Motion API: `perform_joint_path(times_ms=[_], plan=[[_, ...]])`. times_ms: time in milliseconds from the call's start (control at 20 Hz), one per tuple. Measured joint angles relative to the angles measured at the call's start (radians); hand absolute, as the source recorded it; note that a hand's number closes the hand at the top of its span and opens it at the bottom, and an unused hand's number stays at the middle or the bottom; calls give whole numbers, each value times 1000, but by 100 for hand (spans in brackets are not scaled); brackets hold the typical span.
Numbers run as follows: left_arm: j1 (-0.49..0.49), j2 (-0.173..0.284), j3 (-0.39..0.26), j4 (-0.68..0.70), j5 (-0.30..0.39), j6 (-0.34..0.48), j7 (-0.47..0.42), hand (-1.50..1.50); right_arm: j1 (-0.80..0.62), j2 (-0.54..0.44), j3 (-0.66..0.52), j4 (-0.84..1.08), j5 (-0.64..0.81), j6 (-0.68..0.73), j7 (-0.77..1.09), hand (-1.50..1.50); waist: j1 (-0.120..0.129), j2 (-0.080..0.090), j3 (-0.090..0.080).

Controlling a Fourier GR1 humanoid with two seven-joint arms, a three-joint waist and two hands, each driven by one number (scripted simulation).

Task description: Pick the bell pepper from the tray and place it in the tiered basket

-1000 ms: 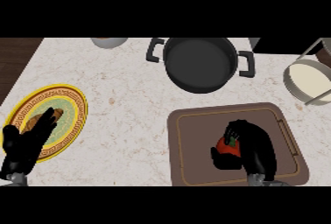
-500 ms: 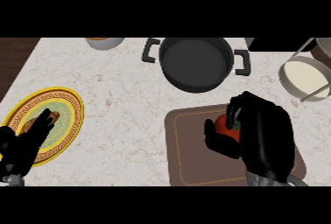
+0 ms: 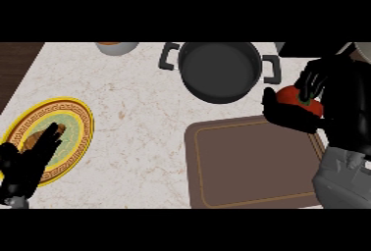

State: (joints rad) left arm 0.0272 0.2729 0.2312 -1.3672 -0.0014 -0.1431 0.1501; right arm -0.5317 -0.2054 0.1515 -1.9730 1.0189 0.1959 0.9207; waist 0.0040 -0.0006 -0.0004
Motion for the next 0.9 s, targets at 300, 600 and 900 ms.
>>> perform_joint_path(times_ms=[300,600,900], plan=[[-10,6,8,14,-2,-9,-5,0,-106,-66,-163,225,-59,-93,-170,150,5,2,0],[7,-11,-8,-25,-10,-5,13,0,-214,-148,-276,513,-89,-205,-359,150,13,5,1],[-23,-8,-6,-4,-12,-8,14,0,-331,-186,-434,768,-252,-305,-568,150,21,9,1]])
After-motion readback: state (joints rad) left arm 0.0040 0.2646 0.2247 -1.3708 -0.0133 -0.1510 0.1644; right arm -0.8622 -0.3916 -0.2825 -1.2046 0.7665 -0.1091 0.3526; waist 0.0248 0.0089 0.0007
